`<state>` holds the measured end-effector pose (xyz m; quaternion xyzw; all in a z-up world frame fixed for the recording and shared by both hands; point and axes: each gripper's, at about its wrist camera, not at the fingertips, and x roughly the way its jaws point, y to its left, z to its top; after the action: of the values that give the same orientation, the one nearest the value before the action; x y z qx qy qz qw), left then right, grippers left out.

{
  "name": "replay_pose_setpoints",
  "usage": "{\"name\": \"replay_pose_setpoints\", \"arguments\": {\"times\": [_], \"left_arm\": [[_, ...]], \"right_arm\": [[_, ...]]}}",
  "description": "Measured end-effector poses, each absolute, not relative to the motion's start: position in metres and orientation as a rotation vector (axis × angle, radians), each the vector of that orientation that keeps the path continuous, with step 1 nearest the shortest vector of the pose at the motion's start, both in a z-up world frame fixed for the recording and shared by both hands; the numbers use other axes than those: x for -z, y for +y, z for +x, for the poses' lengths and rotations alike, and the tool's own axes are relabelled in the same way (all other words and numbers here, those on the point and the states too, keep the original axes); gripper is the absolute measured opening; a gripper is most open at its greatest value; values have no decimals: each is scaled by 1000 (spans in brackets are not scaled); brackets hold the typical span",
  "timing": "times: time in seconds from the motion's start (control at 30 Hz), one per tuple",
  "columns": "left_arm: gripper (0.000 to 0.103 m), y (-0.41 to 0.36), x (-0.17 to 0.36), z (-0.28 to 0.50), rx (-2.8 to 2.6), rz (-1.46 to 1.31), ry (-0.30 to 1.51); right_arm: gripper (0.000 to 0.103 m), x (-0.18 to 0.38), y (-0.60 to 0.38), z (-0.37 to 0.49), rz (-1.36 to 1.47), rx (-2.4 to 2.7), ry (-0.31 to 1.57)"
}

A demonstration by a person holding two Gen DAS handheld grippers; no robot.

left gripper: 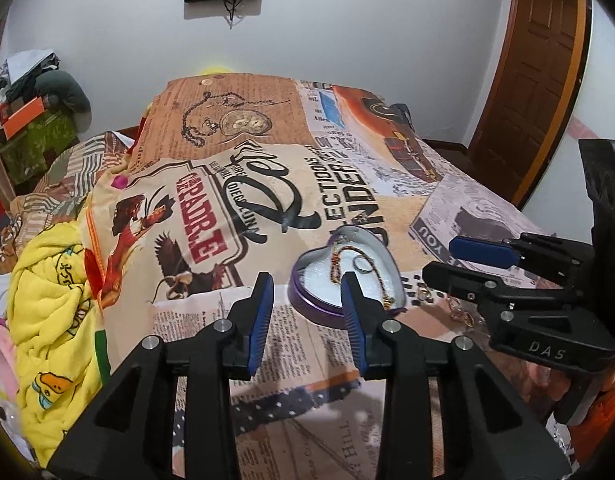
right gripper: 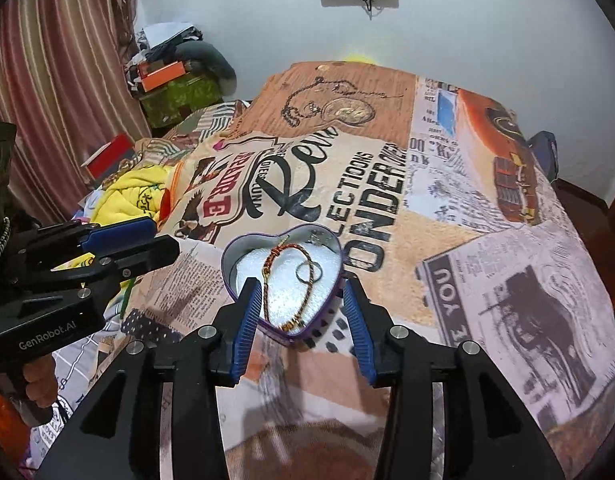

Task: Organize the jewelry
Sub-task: 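Withdraw both open tools from the tin toward the remaining jewelry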

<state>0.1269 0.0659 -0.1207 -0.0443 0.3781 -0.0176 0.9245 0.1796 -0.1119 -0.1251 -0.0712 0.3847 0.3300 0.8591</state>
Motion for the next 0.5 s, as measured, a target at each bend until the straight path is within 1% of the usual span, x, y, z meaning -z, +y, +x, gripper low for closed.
{"name": "replay_pose_setpoints", "arguments": {"times": [0.13, 0.2, 0.5], "left_arm": [[36, 54, 117, 123, 52, -85, 778], [39, 46, 117, 122, 64, -84, 782], [39, 6, 128, 123, 146, -67, 831]], "right_arm": [[39, 121, -127, 174, -143, -670, 801], [39, 119, -135, 173, -137, -656, 799], [39, 126, -191, 175, -107, -535, 827]]}}
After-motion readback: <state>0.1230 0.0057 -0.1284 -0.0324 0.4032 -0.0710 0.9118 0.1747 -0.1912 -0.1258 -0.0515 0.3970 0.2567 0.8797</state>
